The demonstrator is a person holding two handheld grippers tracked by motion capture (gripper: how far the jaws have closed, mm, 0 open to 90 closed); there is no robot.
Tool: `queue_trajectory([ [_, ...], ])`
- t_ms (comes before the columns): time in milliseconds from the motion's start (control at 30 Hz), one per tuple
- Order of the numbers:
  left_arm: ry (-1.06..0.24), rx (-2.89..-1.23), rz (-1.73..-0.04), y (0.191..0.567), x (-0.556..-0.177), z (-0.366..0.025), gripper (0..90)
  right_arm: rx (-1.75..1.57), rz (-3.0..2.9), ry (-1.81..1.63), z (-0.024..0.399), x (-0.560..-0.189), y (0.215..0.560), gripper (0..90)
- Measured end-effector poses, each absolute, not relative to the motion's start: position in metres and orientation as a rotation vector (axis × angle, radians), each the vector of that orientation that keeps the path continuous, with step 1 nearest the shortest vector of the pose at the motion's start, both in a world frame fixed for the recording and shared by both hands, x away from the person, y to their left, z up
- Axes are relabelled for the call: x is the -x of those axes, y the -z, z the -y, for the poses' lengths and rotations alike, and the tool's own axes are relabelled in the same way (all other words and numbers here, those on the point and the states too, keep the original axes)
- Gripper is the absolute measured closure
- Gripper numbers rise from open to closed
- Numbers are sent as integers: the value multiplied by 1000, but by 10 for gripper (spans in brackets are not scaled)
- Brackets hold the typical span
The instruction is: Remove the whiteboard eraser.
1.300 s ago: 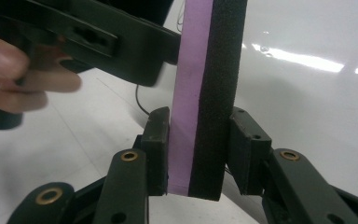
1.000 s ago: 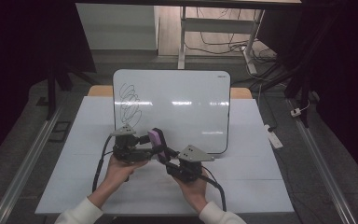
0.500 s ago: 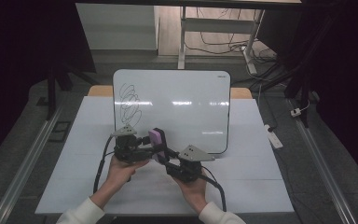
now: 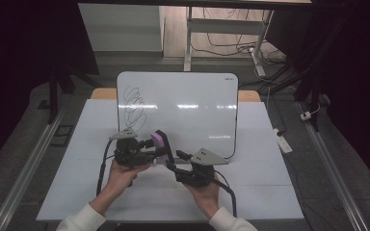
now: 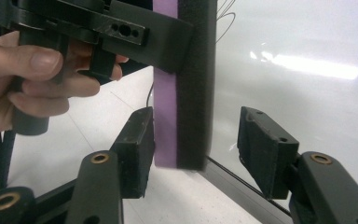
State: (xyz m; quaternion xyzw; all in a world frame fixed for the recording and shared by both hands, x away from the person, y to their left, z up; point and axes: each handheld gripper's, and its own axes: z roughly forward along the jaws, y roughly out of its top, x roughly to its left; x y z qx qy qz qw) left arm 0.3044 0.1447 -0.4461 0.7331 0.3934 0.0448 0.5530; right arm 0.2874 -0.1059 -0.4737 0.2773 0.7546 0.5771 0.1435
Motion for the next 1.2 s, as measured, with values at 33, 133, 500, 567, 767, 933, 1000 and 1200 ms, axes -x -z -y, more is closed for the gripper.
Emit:
queue_trajectory([
  [33,-108,-1732,-928,445,-304,-145,407,-808,-2175,-1665,109,-287,473,441],
  [133,-109,-1721,-923,443,-303,-148,408,-834,-2179,-1667,118,-289,472,418],
  [500,-138,-1716,-928,439,-303,-161,409,-889,-2194,-1519,186,-291,474,378],
  [567,-143,-1716,-928,438,-302,-163,410,-893,-2191,-1505,192,-291,475,378],
  [767,-183,-1722,-926,435,-300,-168,410,-944,-2186,-1402,241,-286,478,379],
  [933,-218,-1727,-934,433,-298,-174,410,-972,-2148,-1333,269,-281,483,384],
  [1000,-232,-1730,-940,433,-297,-177,410,-992,-2136,-1329,275,-283,485,389],
  [1200,-267,-1726,-964,432,-294,-189,411,-1001,-2140,-1271,279,-288,492,392],
])
